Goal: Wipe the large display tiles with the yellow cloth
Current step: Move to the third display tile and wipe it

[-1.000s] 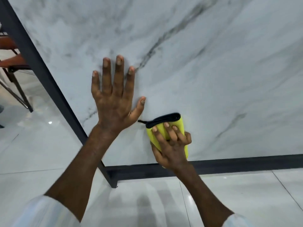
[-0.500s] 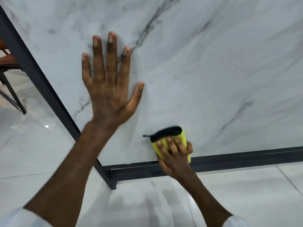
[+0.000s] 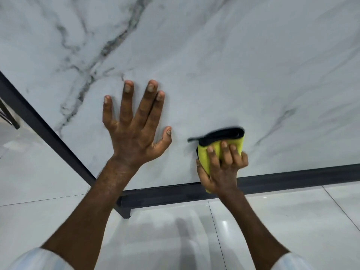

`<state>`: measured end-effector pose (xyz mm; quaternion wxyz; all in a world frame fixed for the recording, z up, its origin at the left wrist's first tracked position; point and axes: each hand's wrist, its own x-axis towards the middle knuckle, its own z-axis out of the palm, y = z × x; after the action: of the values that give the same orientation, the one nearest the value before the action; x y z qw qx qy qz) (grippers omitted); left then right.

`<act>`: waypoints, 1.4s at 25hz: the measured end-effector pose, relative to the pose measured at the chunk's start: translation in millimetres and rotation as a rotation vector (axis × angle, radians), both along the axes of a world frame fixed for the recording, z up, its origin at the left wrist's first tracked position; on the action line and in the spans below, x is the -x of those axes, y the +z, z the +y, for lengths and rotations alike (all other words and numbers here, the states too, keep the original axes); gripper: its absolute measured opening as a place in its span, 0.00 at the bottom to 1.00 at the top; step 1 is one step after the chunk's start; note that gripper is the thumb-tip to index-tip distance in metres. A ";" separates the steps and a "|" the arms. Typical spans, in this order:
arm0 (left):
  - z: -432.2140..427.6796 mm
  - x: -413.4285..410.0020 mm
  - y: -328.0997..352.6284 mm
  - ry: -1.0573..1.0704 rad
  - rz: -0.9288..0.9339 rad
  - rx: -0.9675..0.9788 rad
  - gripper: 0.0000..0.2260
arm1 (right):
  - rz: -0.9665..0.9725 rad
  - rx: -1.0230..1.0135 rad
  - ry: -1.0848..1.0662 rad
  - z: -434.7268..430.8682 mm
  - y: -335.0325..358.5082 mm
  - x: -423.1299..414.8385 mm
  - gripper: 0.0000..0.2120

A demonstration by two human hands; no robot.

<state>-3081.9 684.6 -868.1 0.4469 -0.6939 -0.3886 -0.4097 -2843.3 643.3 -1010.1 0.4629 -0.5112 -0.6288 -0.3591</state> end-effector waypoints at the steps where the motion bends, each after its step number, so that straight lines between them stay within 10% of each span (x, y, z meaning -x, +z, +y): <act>1: 1.2 0.8 0.2 0.004 0.001 -0.004 0.38 | -0.029 0.064 -0.027 -7.6 -35.6 -6.2 0.44; 4: 1.7 0.8 -1.6 0.028 0.013 -0.021 0.38 | 0.014 0.222 -0.039 -28.8 -89.1 -14.6 0.44; 11: -1.4 1.9 4.4 0.033 0.018 0.010 0.38 | 0.255 0.009 0.119 -1.4 25.7 3.8 0.40; 17: -33.4 -8.0 31.5 -0.126 -0.063 0.190 0.30 | 0.119 0.137 -0.051 -17.7 -53.6 -17.2 0.46; 27: -7.4 -46.0 120.8 0.065 -0.021 -0.003 0.30 | 0.152 -0.160 0.059 2.5 227.5 -14.2 0.38; 35: -6.2 -44.4 121.0 0.024 -0.011 -0.018 0.31 | 0.010 -0.046 -0.023 -3.5 167.7 -14.3 0.43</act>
<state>-3037.5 678.4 -747.1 0.4559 -0.6827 -0.3957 -0.4118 -2829.1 639.7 -842.4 0.4733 -0.5094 -0.6123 -0.3763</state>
